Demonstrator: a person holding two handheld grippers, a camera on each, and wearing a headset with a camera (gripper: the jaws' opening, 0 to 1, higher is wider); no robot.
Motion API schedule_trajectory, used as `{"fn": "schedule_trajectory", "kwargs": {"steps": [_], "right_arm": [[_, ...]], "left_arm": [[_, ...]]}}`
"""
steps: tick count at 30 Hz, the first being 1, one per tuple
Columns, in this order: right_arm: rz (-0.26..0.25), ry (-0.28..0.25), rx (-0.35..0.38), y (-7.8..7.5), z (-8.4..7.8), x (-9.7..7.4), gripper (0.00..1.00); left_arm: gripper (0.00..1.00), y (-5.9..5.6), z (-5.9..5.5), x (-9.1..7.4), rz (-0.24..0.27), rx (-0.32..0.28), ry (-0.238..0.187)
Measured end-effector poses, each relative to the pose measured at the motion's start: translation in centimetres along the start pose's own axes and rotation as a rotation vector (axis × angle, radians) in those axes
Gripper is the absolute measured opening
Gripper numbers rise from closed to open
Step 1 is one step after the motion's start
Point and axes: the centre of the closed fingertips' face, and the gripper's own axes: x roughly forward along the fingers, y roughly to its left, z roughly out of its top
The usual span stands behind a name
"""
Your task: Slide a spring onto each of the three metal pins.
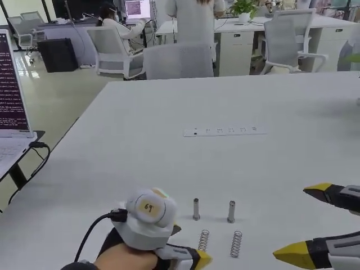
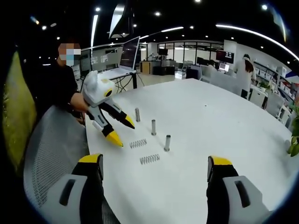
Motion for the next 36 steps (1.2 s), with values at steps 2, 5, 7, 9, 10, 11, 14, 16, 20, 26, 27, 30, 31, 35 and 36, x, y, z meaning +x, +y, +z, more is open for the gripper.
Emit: {"fn": "schedule_trajectory", "kwargs": {"steps": [2,5,7,9,10,11,14,16,20,26,27,30,31,35,36], "right_arm": [[0.001,0.003,0.0,0.0,-0.1,0.1,0.91],[0.007,0.005,0.0,0.1,-0.1,0.3,0.91],[0.008,0.008,-0.001,0.1,-0.1,0.3,0.91],[0.01,0.009,-0.001,0.0,-0.2,0.3,0.91],[0.011,0.011,0.0,0.1,-0.2,0.3,0.91],[0.011,0.012,-0.001,0.1,-0.2,0.3,0.91],[0.015,0.016,-0.001,0.2,-0.3,0.4,0.9],[0.017,0.017,0.0,0.3,-0.3,0.5,0.9],[0.023,0.02,0.0,0.4,-0.3,0.7,0.9],[0.03,0.028,-0.003,0.6,-0.4,0.8,0.89],[0.031,0.029,-0.003,0.6,-0.5,0.9,0.89],[0.032,0.03,-0.003,0.6,-0.5,0.8,0.89],[0.033,0.032,-0.003,0.5,-0.6,0.8,0.89],[0.038,0.032,0.0,0.6,-0.6,0.9,0.89],[0.039,0.032,-0.001,0.7,-0.6,0.9,0.89]], "left_arm": [[0.41,0.1,-0.4,0.3,0.008,0.006,0.014],[0.38,0.0,-0.5,0.7,0.01,0.006,0.022],[0.35,-0.2,-0.2,0.9,0.009,0.009,0.015],[0.33,-0.2,-0.1,1.1,0.014,0.014,0.011],[0.32,-0.2,-0.1,1.4,0.014,0.012,0.014],[0.32,-0.1,-0.2,1.5,0.017,0.013,0.016],[0.3,0.0,-0.5,1.7,0.027,0.015,0.027],[0.29,0.1,-0.4,1.8,0.028,0.018,0.024],[0.27,0.2,-0.5,2.2,0.037,0.028,0.032],[0.23,0.4,-1.0,2.5,0.05,0.044,0.045],[0.21,0.5,-1.1,2.5,0.051,0.047,0.049],[0.19,0.8,-1.2,2.4,0.062,0.051,0.05],[0.18,0.9,-1.3,2.4,0.064,0.05,0.051],[0.11,1.5,-1.4,2.2,0.09,0.064,0.051],[0.11,1.5,-1.4,2.2,0.09,0.064,0.051]]}}
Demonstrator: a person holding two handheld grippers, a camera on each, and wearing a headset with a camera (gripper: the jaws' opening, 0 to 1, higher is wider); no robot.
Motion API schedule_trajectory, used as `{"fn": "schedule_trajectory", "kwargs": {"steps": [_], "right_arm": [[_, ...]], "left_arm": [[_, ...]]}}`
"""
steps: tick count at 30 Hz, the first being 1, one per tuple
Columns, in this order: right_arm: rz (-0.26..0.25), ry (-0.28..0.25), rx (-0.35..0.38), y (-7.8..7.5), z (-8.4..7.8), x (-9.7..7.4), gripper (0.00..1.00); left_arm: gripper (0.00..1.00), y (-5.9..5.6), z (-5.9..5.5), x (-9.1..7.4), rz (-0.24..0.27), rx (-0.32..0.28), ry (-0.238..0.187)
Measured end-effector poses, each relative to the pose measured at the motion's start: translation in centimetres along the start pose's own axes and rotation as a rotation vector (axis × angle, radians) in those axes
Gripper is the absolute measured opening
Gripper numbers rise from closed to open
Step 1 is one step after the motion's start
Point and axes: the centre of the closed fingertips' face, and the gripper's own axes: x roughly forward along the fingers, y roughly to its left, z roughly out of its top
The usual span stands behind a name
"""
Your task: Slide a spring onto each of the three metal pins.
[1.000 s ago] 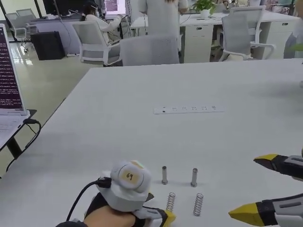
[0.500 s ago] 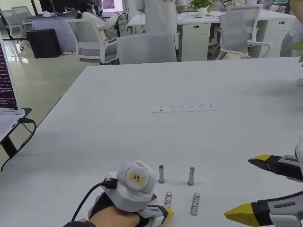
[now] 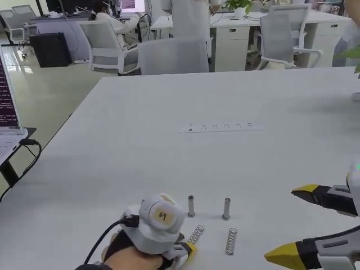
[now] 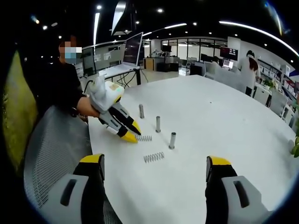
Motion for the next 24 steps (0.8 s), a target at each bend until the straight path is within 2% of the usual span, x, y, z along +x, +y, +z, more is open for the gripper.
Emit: {"fn": "schedule_trajectory", "kwargs": {"steps": [8,12,15,21,24], "right_arm": [[0.006,0.004,0.003,0.1,-0.1,0.0,0.88],[0.009,0.007,0.003,0.2,-0.1,0.0,0.88],[0.011,0.008,0.002,0.2,-0.1,0.1,0.88],[0.015,0.007,-0.003,0.4,0.1,0.0,0.87],[0.016,0.006,-0.006,0.4,0.3,0.0,0.86]], "left_arm": [[0.11,0.1,0.2,0.1,0.01,0.01,-0.01],[0.03,0.2,0.2,0.1,0.013,0.015,-0.011],[0.03,0.3,0.1,0.0,0.013,0.006,-0.011],[0.02,0.1,-0.1,-0.4,-0.01,0.029,0.004],[0.02,-0.1,0.1,-0.9,-0.025,0.046,-0.003]]}}
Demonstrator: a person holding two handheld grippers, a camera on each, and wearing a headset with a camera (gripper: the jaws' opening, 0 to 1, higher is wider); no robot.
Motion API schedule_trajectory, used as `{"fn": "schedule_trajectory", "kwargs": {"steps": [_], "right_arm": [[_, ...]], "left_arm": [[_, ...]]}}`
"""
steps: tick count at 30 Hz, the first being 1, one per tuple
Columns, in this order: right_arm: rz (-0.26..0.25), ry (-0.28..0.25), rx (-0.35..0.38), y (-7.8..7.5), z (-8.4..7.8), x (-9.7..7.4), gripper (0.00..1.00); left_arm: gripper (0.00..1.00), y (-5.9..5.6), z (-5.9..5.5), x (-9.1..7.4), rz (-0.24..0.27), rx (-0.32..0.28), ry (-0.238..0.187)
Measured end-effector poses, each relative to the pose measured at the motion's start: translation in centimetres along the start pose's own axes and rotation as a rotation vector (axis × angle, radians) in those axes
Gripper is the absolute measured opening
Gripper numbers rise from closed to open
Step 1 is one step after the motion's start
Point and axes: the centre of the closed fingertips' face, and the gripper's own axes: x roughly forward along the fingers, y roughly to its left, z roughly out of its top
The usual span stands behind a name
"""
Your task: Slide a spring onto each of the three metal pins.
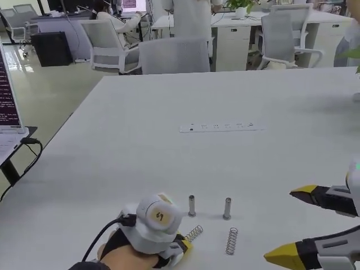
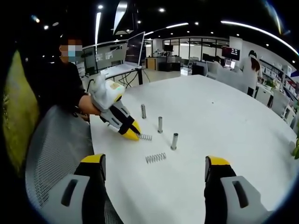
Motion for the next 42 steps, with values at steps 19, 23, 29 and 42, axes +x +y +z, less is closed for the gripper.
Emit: {"fn": "schedule_trajectory", "kwargs": {"steps": [19,23,29,42], "right_arm": [[0.039,-0.011,-0.057,1.8,2.5,0.0,0.82],[0.077,-0.03,-0.068,2.6,3.8,0.2,0.8],[0.135,-0.057,-0.08,3.9,5.3,0.4,0.76],[0.299,-0.077,-0.117,7.5,7.6,1.5,0.64]], "left_arm": [[0.02,-1.7,3.6,-7.3,-0.084,0.107,-0.115],[0.02,-2.1,4.3,-8.5,-0.103,0.126,-0.153],[0.02,-3.0,5.2,-10.3,-0.139,0.159,-0.213],[0.02,-5.0,6.9,-13.3,-0.231,0.304,-0.32]]}}
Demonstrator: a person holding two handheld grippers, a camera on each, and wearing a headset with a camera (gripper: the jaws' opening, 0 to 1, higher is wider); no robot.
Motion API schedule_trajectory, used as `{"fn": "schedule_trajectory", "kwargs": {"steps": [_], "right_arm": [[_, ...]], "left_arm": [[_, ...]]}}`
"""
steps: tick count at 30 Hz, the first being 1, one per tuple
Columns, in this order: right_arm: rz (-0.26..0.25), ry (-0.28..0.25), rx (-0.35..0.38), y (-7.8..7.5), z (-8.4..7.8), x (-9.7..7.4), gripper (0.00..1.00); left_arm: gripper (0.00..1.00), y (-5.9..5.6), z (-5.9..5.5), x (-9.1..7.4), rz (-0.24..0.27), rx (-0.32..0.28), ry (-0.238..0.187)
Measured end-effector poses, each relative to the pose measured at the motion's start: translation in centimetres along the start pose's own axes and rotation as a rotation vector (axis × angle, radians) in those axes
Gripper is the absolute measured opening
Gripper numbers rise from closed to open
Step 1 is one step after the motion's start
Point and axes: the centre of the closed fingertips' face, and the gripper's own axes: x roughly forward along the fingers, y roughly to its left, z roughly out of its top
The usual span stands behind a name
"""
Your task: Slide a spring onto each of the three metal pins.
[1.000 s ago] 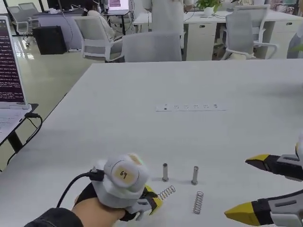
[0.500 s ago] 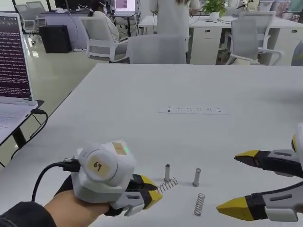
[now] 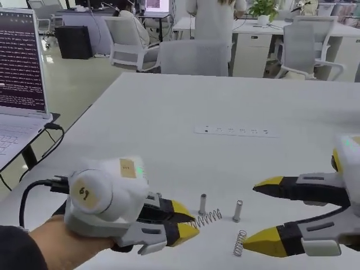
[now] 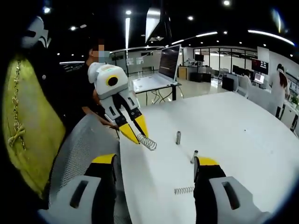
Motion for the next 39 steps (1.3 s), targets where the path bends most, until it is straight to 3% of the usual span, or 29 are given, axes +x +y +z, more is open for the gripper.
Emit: {"fn": "schedule_trajectory", "kwargs": {"steps": [7,15,28,39], "right_arm": [[0.083,-0.001,-0.019,1.7,0.8,0.8,0.52],[0.14,-0.004,-0.012,2.8,0.9,1.3,0.41],[0.186,0.021,-0.011,3.6,0.5,1.7,0.25],[0.189,0.043,-0.032,3.9,0.4,1.6,0.1]], "left_arm": [[0.02,-0.9,0.9,-0.3,-0.067,0.052,-0.052],[0.02,-1.9,1.8,0.0,-0.103,0.082,-0.086],[0.02,-2.6,2.6,0.2,-0.119,0.09,-0.111],[0.02,-3.0,2.5,0.3,-0.128,0.091,-0.114]]}}
